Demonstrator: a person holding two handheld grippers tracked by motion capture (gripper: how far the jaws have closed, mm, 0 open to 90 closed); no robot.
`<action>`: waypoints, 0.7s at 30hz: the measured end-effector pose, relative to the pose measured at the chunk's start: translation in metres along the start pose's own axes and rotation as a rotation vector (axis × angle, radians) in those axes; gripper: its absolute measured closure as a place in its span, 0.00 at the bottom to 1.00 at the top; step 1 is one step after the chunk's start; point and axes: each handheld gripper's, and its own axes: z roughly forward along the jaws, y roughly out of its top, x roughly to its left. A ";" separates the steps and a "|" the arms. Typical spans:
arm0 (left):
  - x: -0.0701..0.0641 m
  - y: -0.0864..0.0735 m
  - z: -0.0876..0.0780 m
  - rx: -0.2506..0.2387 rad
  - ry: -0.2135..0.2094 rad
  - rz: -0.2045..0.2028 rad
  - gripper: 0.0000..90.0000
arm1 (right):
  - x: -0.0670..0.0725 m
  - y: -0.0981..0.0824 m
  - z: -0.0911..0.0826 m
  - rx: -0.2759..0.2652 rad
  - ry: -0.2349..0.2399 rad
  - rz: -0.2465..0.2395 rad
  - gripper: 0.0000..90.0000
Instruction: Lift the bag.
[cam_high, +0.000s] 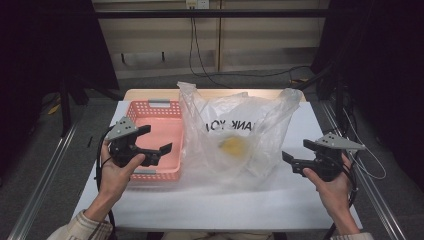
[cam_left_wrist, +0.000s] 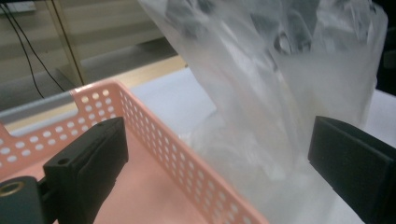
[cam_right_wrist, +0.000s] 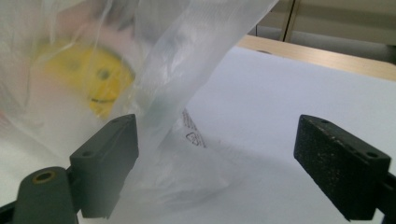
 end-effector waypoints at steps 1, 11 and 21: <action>-0.001 -0.003 -0.001 0.000 0.001 0.001 0.05 | 0.001 -0.003 0.000 0.004 0.004 0.001 0.15; -0.016 -0.034 -0.015 0.018 0.053 -0.003 0.05 | 0.014 -0.024 -0.005 0.030 0.015 0.001 0.14; -0.033 -0.056 -0.024 0.051 0.065 0.027 0.07 | 0.024 -0.040 -0.005 0.042 0.022 0.006 0.14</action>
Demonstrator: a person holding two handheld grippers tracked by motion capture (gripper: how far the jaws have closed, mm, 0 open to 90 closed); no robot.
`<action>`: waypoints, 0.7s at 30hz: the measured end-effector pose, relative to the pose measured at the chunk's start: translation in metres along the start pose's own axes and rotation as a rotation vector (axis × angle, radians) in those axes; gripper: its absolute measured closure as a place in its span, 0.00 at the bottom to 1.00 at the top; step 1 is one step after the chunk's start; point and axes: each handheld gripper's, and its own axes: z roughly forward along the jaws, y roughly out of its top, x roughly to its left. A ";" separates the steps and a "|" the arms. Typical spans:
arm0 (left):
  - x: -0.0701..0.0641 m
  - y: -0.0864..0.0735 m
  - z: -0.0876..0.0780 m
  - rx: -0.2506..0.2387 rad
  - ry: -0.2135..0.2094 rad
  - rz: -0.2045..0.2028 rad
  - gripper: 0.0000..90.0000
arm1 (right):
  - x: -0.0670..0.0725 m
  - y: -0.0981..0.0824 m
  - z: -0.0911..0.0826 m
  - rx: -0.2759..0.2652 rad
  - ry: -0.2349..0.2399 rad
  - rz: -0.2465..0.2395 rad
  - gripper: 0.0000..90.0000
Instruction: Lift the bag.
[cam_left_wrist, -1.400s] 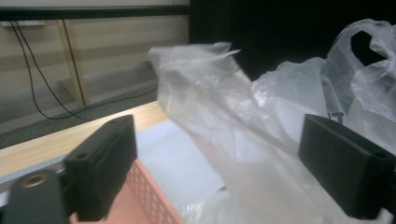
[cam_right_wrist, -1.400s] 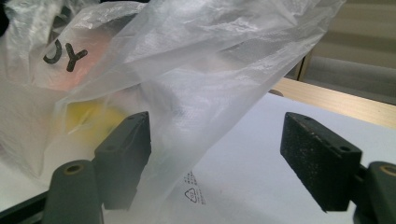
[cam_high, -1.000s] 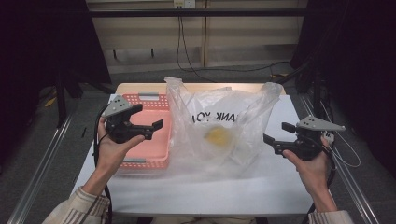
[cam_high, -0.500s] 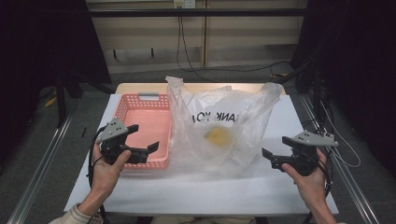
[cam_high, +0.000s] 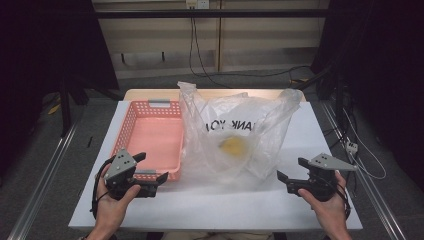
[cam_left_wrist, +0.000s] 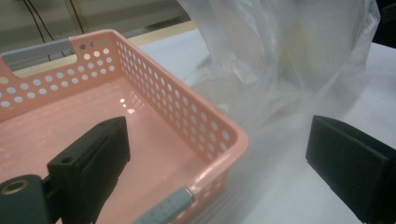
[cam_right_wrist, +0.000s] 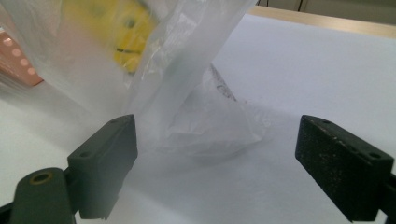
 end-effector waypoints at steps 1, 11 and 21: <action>0.000 -0.003 -0.001 -0.003 -0.003 -0.003 0.07 | 0.001 -0.002 0.000 0.003 0.003 0.004 0.14; -0.011 -0.027 0.000 0.017 -0.005 -0.031 0.08 | 0.007 -0.018 0.004 0.025 0.020 0.018 0.14; -0.014 -0.044 -0.003 -0.019 0.017 -0.053 0.07 | 0.002 -0.031 0.007 0.014 0.012 0.053 0.14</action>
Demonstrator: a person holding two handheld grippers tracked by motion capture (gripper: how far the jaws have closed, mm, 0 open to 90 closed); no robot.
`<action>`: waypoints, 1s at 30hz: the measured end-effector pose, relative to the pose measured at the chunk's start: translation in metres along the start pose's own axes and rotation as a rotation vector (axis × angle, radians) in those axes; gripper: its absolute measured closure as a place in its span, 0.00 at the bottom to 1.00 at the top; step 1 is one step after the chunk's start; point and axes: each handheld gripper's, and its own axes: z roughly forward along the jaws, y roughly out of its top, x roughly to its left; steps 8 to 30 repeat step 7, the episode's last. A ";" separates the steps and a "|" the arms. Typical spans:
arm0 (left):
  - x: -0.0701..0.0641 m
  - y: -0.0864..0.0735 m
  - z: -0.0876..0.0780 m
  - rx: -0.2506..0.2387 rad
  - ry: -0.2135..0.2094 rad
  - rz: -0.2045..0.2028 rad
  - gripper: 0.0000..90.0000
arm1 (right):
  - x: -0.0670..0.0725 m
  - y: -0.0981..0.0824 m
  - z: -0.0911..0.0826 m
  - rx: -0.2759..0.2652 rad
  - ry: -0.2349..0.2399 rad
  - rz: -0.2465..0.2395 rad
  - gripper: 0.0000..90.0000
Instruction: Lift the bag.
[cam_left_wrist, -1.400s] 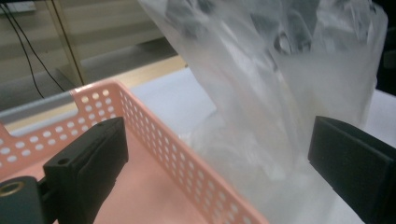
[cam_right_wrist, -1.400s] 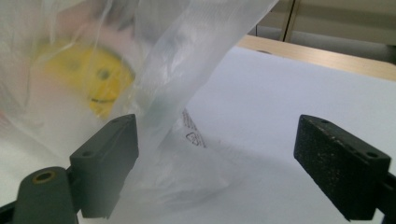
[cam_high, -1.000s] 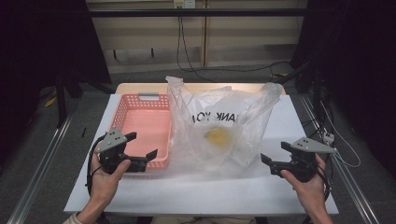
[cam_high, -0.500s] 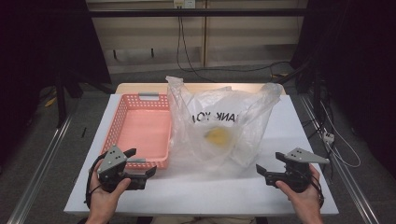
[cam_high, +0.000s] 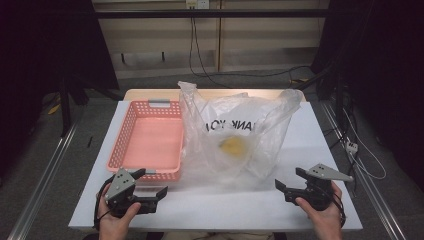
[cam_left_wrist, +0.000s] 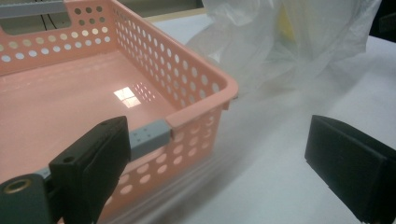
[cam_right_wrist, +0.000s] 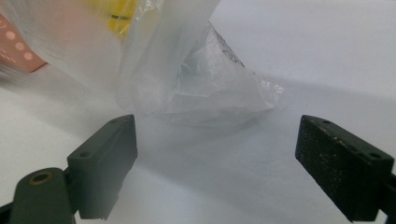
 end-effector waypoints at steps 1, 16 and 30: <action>0.000 -0.001 0.000 0.004 0.000 0.007 0.07 | 0.001 0.000 0.000 -0.002 0.000 -0.003 0.14; 0.008 -0.002 -0.002 -0.026 0.021 -0.020 0.07 | 0.003 0.000 0.002 0.000 0.004 -0.020 0.14; 0.008 -0.002 -0.002 -0.026 0.021 -0.020 0.07 | 0.003 0.000 0.002 0.000 0.004 -0.020 0.14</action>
